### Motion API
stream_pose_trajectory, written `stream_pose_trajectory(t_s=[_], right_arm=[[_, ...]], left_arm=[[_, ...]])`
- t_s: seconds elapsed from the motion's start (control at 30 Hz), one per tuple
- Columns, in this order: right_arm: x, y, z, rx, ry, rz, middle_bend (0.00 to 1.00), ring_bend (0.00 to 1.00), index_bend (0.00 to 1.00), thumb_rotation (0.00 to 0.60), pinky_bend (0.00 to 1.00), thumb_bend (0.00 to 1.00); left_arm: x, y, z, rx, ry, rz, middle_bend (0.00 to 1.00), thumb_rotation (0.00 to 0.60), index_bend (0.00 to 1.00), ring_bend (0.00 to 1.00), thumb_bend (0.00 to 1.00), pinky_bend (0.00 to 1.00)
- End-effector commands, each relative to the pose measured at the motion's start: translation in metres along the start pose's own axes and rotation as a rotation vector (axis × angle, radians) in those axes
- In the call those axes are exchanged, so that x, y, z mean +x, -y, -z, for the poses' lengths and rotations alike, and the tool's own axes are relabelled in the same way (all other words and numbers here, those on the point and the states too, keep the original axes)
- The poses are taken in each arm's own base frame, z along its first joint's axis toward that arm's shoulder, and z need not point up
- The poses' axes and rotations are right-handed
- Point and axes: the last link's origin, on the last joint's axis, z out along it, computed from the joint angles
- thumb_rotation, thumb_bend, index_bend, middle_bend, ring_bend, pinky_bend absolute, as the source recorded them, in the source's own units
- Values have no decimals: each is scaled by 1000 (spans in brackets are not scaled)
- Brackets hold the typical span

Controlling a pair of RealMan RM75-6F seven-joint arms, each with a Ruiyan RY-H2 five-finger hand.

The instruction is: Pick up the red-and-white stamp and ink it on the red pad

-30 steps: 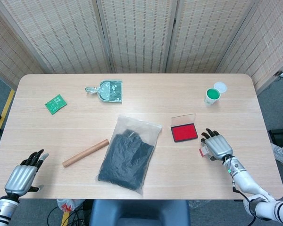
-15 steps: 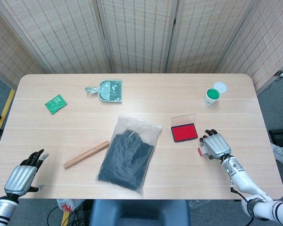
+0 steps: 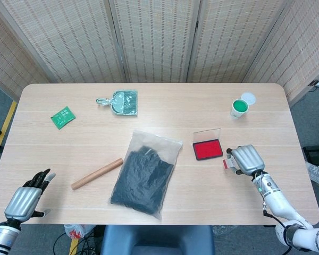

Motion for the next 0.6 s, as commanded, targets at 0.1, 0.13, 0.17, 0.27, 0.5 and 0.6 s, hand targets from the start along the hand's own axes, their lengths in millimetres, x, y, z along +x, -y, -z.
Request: stream_pose_trajectory(t_s=[0.1, 0.13, 0.17, 0.27, 0.5, 0.6], right_arm=[[7, 0, -12, -30, 5, -14, 851, 692, 769, 600, 722, 297], [8, 0, -14, -38, 7, -19, 870, 709, 773, 600, 738, 300], [9, -1, -16, -43, 10, -24, 881, 718, 780, 600, 748, 303], [12, -2, -22, -60, 20, -52, 906, 738, 805, 600, 759, 307], [19, -2, -39, -89, 69, -135, 943, 766, 858, 600, 771, 320], [21, 0, -48, -99, 84, -149, 948, 770, 861, 600, 773, 326]], left_arm=[[1, 1, 0, -3, 0, 10, 0, 600, 53, 41, 70, 267], [2, 1, 0, -4, 0, 12, 0, 600, 52, 41, 70, 267], [2, 1, 0, -5, 1, 14, 0, 600, 52, 41, 70, 267], [2, 1, 0, -8, 1, 17, 0, 600, 52, 41, 70, 267], [2, 0, 0, -13, 7, 20, 0, 600, 53, 41, 70, 267], [3, 1, 0, -13, 7, 26, 0, 600, 53, 41, 70, 267]])
